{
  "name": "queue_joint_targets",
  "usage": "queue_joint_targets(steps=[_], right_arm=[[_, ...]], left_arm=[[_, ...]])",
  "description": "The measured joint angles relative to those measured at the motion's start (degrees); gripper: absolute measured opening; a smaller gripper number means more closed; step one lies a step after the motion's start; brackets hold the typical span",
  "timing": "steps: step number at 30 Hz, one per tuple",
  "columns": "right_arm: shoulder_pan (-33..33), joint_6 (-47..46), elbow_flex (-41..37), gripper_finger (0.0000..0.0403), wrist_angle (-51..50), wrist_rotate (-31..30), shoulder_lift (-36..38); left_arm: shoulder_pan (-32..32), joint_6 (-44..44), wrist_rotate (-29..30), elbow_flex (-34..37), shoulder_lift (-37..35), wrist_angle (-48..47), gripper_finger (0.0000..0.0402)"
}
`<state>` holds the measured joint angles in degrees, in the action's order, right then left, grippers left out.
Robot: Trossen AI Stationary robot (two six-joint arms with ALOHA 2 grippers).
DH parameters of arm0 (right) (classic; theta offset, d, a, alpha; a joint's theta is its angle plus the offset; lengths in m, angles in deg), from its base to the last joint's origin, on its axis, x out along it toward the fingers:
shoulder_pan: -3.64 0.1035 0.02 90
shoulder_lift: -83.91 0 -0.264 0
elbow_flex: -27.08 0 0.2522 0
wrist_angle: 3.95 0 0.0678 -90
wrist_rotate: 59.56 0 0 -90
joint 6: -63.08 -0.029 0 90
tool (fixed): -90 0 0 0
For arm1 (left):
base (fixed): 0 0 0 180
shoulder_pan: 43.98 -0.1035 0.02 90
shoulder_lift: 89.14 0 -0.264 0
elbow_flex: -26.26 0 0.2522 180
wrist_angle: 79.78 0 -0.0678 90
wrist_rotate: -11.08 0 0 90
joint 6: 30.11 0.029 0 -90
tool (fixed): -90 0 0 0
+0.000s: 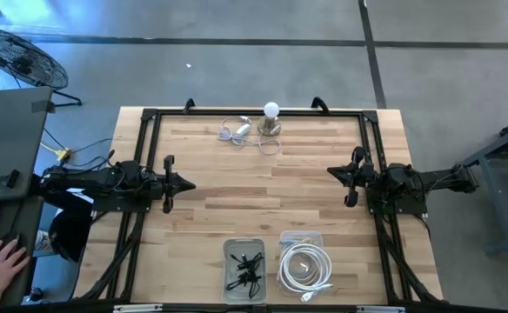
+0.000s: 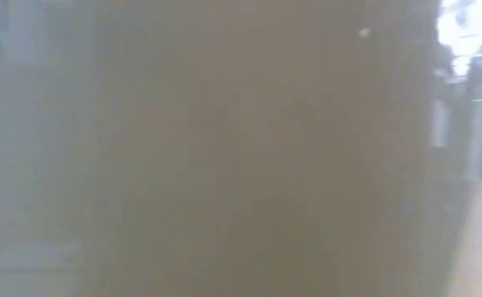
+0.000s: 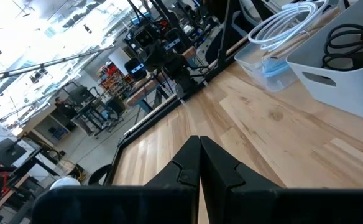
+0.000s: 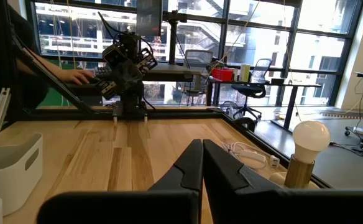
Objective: Pick & Place USB Port
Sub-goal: Return to Home Position
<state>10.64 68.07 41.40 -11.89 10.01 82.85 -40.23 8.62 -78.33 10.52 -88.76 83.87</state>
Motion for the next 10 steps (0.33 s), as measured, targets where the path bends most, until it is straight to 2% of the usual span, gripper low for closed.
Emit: queue_joint_targets(steps=[10], right_arm=[[-0.01,0.00,0.02,0.0001,0.00,0.00,0.00]], left_arm=[[0.00,-0.01,0.01,0.00,0.00,0.00,0.0001]])
